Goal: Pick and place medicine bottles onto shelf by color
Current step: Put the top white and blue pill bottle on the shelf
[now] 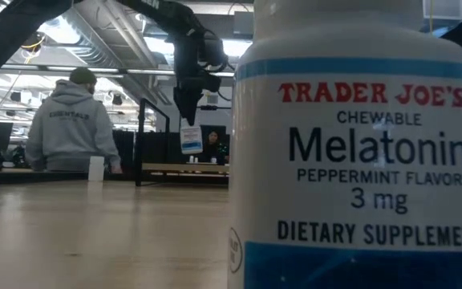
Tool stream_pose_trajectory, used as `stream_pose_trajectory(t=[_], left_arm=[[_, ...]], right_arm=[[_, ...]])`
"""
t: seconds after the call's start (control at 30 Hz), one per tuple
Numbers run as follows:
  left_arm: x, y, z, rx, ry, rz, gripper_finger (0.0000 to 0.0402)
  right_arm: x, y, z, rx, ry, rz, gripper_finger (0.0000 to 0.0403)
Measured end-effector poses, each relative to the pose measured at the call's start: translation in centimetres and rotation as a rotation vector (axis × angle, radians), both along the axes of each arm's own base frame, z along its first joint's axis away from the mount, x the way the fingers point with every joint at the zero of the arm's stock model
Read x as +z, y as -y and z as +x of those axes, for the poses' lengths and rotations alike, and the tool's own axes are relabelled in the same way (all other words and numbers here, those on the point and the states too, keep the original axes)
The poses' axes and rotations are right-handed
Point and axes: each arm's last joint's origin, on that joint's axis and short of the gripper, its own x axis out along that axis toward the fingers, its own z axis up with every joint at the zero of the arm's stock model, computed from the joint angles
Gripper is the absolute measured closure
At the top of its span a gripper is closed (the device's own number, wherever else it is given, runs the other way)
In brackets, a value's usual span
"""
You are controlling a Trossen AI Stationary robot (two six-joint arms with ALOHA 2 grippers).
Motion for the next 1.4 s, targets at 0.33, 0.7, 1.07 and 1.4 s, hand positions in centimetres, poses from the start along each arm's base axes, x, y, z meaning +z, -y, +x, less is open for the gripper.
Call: stream_pose_trajectory(t=[0.33, 0.7, 1.07, 1.4], left_arm=[[-1.0, -0.9, 0.0, 0.02, -0.019, -0.001, 0.0235], [-1.8, -1.1, 0.3, 0.02, -0.034, -0.012, 0.0235], [-1.8, -1.2, 0.2, 0.04, -0.066, 0.026, 0.0226], [-1.8, -0.9, 0.4, 0.033, -0.067, 0.026, 0.0196]], right_arm=[[0.0, 0.0, 0.0, 0.0, 0.0, 0.0, 0.0173], [0.0, 0.0, 0.0, 0.0, 0.0, 0.0, 0.0173], [0.0, 0.0, 0.0, 0.0, 0.0, 0.0, 0.0173], [0.0, 0.0, 0.0, 0.0, 0.0, 0.0, 0.0173]])
